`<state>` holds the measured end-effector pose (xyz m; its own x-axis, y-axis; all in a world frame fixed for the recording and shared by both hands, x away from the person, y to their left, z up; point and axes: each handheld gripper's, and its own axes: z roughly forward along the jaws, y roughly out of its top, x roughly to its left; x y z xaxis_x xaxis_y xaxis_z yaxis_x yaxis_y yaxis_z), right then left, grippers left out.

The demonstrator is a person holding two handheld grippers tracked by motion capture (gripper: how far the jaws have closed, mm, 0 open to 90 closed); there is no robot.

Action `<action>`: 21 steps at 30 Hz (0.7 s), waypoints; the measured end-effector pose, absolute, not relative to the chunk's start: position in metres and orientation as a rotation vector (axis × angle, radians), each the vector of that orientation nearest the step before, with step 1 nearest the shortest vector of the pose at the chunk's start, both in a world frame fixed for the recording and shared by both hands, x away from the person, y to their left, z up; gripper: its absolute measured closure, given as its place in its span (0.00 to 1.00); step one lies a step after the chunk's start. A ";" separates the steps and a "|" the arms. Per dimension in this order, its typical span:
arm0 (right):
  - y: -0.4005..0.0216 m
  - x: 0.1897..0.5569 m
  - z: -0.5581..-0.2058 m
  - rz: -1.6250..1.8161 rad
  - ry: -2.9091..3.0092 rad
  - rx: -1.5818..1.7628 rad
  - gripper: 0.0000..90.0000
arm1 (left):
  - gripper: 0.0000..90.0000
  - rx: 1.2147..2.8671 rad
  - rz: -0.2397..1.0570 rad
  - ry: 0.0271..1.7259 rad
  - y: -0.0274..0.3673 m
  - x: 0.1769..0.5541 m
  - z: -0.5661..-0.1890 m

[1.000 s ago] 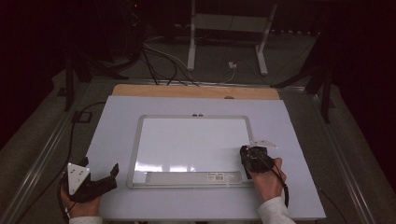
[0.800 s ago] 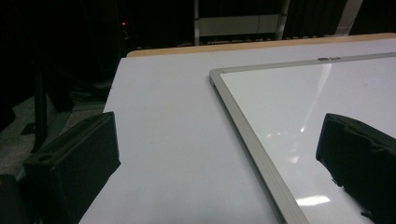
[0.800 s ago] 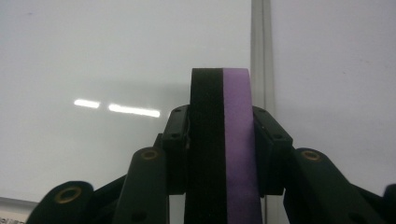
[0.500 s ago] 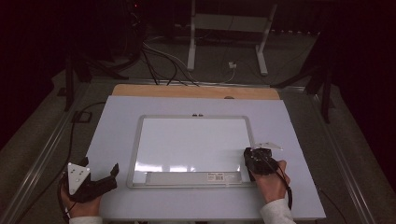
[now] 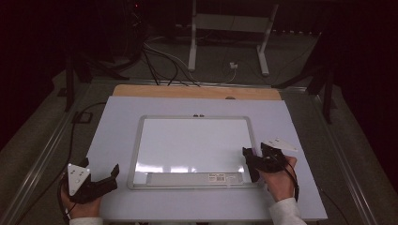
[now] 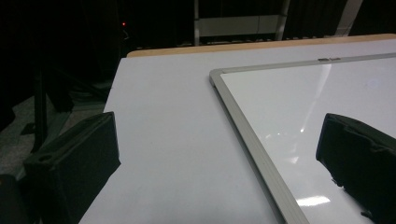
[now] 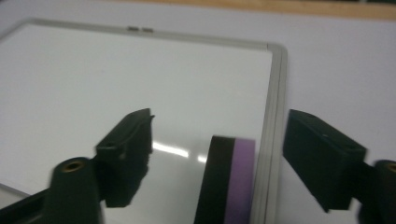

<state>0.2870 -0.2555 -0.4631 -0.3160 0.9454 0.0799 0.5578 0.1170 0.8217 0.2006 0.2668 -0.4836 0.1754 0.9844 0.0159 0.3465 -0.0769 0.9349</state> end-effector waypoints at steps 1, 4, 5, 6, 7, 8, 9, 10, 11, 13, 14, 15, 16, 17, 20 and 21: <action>-0.259 0.286 -0.462 1.105 1.929 1.442 0.21 | 0.00 1.580 0.922 1.309 0.267 0.201 -0.484; -0.268 0.282 -0.459 1.129 1.923 1.392 0.17 | 0.00 1.580 0.924 1.308 0.267 0.200 -0.483; -0.272 0.280 -0.458 1.141 1.916 1.377 0.17 | 0.00 1.579 0.924 1.308 0.267 0.200 -0.483; -0.276 0.279 -0.458 1.148 1.908 1.365 0.16 | 0.00 1.580 0.925 1.308 0.267 0.200 -0.483; -0.279 0.277 -0.458 1.154 1.903 1.361 0.14 | 0.00 1.578 0.926 1.308 0.267 0.201 -0.483; -0.282 0.275 -0.459 1.162 1.898 1.352 0.13 | 0.00 1.577 0.927 1.308 0.267 0.201 -0.483; -0.285 0.274 -0.459 1.173 1.893 1.338 0.12 | 0.00 1.575 0.929 1.308 0.268 0.201 -0.482; -0.288 0.272 -0.460 1.175 1.886 1.327 0.10 | 0.00 1.574 0.934 1.309 0.268 0.201 -0.482; -0.290 0.271 -0.461 1.178 1.880 1.319 0.08 | 0.00 1.569 0.938 1.311 0.268 0.202 -0.482; -0.294 0.268 -0.462 1.183 1.871 1.301 0.05 | 0.00 1.565 0.945 1.310 0.269 0.202 -0.480; -0.295 0.266 -0.463 1.185 1.867 1.291 0.05 | 0.00 1.562 0.951 1.312 0.269 0.202 -0.480; -0.297 0.265 -0.463 1.191 1.860 1.284 0.05 | 0.00 1.561 0.960 1.313 0.269 0.203 -0.479; -0.298 0.263 -0.464 1.200 1.852 1.276 0.05 | 0.00 1.563 0.967 1.313 0.270 0.203 -0.479; -0.299 0.262 -0.464 1.207 1.850 1.269 0.04 | 0.00 1.561 0.971 1.314 0.270 0.204 -0.479; -0.300 0.259 -0.464 1.218 1.843 1.251 0.04 | 0.00 1.557 0.981 1.311 0.270 0.206 -0.479; -0.301 0.258 -0.464 1.224 1.839 1.241 0.03 | 0.00 1.555 0.983 1.312 0.271 0.206 -0.479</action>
